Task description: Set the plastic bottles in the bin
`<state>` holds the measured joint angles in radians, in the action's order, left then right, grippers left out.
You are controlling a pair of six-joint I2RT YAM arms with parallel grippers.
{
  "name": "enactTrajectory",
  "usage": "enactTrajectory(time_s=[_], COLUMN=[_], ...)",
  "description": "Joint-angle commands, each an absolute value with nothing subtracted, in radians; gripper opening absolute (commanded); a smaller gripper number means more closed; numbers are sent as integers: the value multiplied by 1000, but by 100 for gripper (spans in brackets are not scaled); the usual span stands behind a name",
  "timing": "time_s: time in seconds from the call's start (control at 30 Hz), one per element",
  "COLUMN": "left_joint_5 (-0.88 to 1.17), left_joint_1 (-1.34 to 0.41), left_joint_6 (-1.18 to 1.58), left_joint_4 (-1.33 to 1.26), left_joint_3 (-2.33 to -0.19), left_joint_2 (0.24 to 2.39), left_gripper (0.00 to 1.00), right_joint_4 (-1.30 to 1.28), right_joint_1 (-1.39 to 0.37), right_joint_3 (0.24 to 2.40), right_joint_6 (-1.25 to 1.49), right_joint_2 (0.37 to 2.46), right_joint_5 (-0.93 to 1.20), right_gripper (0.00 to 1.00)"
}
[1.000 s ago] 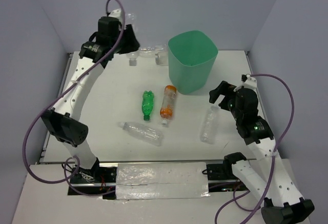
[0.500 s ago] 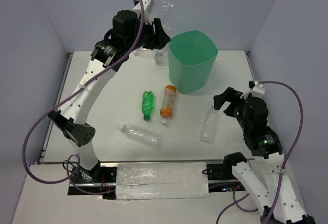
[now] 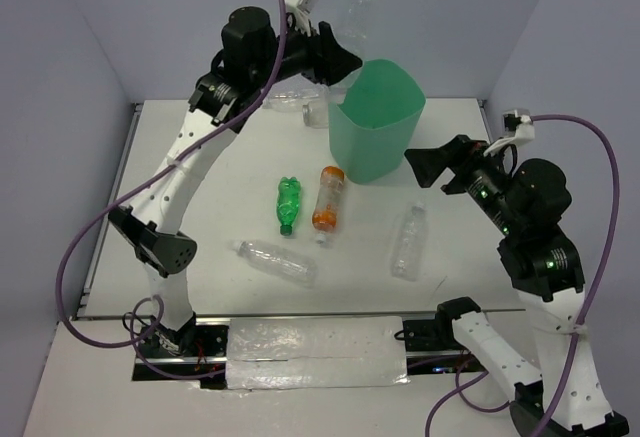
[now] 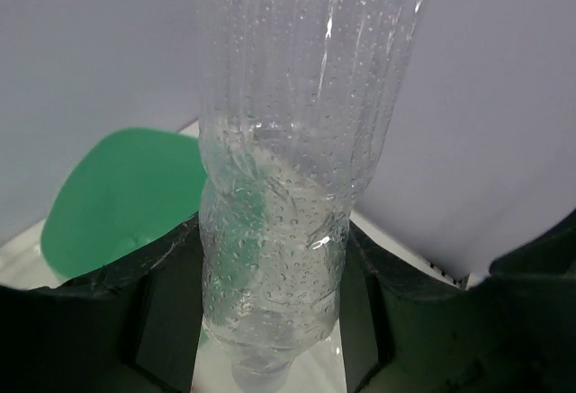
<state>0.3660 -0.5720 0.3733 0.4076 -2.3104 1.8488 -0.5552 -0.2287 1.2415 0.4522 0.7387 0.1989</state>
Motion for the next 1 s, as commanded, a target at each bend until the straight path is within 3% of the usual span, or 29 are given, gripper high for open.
enactTrajectory(time_s=[0.0,0.4,0.6,0.67,0.8,0.97], left_joint_5=[416,443,428,439,497,503], left_joint_1=[-574,-571,-558,-546,-528,-518], left_joint_6=[402,523,535,560,604,638], left_joint_4=[171,-401,-456,-456,-471,-492], left_joint_3=[-2344,-2436,-2447,-2445,-2434,-2399], left_joint_2=[1917,2215,2339,2355,2381,2352], left_gripper=[37,49,52,60,97,99], right_joint_4=[-532,-646,-742,-746,-744,-732], right_joint_1=[-232,-232,-232,-230,-230,-229], right_joint_3=[1247,1121,1106,1094,1078,1077], right_joint_6=[474,496,491,492,497,499], right_joint_2=[712,439,399,397,410,420], right_joint_5=[184,37,-26,-32,-49,-49], right_gripper=[100,100,100,100,100,100])
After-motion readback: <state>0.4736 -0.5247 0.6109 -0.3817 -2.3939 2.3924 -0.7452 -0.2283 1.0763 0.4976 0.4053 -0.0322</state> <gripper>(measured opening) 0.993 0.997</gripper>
